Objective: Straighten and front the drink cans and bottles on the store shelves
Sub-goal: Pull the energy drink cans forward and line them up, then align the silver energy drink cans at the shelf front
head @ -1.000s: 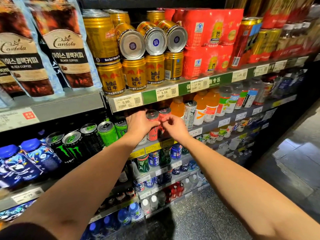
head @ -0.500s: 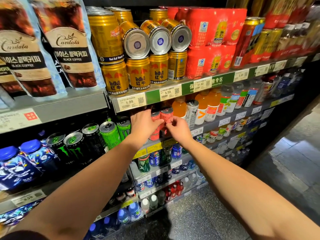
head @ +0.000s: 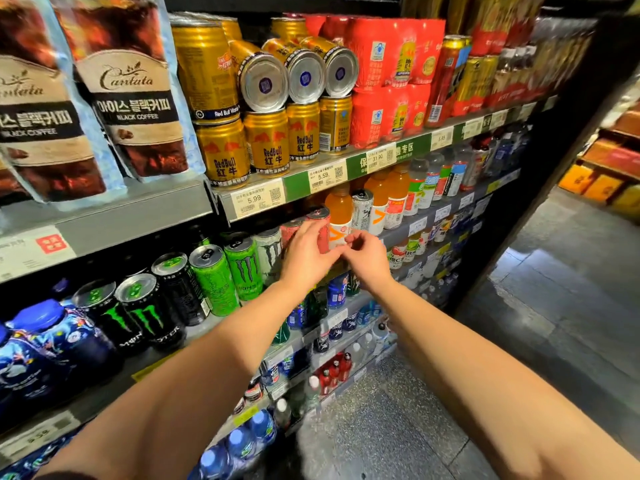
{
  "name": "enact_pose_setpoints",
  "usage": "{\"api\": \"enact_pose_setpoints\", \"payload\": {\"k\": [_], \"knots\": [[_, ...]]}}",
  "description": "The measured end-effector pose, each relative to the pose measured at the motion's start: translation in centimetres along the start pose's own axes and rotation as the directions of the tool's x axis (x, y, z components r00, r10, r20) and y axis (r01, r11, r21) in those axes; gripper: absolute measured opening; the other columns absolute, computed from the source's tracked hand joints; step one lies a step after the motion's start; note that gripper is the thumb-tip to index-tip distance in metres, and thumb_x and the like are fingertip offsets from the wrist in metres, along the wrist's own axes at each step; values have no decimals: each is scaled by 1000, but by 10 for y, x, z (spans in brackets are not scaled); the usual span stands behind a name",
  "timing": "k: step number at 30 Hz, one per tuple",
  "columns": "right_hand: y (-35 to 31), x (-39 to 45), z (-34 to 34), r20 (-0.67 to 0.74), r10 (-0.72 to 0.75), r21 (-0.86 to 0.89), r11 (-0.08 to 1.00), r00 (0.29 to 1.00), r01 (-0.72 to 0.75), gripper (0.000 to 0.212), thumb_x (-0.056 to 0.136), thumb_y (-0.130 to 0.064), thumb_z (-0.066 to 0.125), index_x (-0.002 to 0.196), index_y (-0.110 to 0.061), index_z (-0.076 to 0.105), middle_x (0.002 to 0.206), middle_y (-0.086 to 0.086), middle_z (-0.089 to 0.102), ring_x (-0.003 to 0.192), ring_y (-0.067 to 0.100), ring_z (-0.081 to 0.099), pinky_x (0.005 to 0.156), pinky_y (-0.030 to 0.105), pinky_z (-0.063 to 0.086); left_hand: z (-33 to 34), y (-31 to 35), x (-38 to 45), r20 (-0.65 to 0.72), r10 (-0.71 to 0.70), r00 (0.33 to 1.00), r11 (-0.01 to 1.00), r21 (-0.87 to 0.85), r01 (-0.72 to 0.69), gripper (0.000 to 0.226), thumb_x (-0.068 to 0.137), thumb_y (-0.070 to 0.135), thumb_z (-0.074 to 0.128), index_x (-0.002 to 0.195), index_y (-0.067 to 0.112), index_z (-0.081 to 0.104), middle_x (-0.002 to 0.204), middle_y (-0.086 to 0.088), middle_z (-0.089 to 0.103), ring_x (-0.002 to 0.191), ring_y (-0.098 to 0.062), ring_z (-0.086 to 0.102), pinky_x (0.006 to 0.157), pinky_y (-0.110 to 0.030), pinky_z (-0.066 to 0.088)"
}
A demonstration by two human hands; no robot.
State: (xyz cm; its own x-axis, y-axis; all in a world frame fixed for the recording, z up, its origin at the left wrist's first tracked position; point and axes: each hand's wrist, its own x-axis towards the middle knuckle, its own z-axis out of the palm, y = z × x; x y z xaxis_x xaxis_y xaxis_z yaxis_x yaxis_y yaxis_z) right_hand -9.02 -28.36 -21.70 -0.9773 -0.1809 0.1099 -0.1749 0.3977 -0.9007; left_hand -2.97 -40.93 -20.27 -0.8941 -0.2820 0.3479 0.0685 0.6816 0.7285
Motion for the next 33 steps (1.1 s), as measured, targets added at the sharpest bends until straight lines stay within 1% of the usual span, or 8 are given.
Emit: {"api": "enact_pose_setpoints", "payload": {"k": [8,14,19,22,24,26,29,33], "knots": [[16,14,-23,-54,22,-53,998,998,-25,38,80,-31,76,109,-13,59,98,2,65,92,21,62,85,41,53,29,9,8,39,-80,996,994,-67,82,66,83,37,77,139,13,53,140,-4,50,122,-19,56,105,-37,46],[21,44,-37,-20,-48,-78,996,999,47,55,83,-28,75,130,-11,51,123,5,59,112,17,56,96,33,47,44,17,28,-42,-112,993,993,-46,110,61,87,31,74,140,12,51,126,-2,53,108,-13,53,97,-32,48],[25,79,-41,46,-136,-145,979,990,142,75,83,-28,76,145,-12,37,141,10,46,129,24,47,107,36,38,60,26,43,-135,-151,979,988,-12,151,62,89,26,73,143,10,47,137,-1,44,106,-15,59,91,-29,51],[28,95,-43,84,-182,-117,975,980,191,77,85,-23,73,149,-21,31,142,9,41,128,21,45,106,32,37,67,33,52,-224,-211,951,971,60,229,62,90,24,69,144,11,43,134,-2,45,100,-18,63,92,-38,52],[29,102,-44,96,-211,-130,966,973,223,71,87,-22,70,148,-24,34,139,7,41,123,17,46,99,26,35,70,34,60,-229,-267,936,948,115,298,60,89,26,67,141,9,44,134,-6,51,113,-25,60,98,-40,47],[31,109,-43,98,-247,-176,949,964,261,62,87,-24,70,143,-22,43,134,7,44,120,21,50,98,29,40,73,34,68,-211,-314,926,925,150,348,56,88,29,68,136,8,47,131,-10,57,121,-29,55,101,-41,45],[33,113,-41,99,-291,-205,930,952,305,50,85,-24,71,129,-17,50,127,8,47,114,24,51,94,36,44,75,36,74,-216,-365,906,900,169,403,49,89,28,67,130,7,50,127,-13,56,120,-31,54,99,-40,42],[33,112,-39,64,-355,-208,909,932,361,37,83,-21,73,110,-12,50,121,8,48,109,23,49,82,32,42,75,38,77,-225,-384,896,884,192,427,47,87,29,70,124,7,51,120,-14,51,111,-34,56,90,-39,43]]}}
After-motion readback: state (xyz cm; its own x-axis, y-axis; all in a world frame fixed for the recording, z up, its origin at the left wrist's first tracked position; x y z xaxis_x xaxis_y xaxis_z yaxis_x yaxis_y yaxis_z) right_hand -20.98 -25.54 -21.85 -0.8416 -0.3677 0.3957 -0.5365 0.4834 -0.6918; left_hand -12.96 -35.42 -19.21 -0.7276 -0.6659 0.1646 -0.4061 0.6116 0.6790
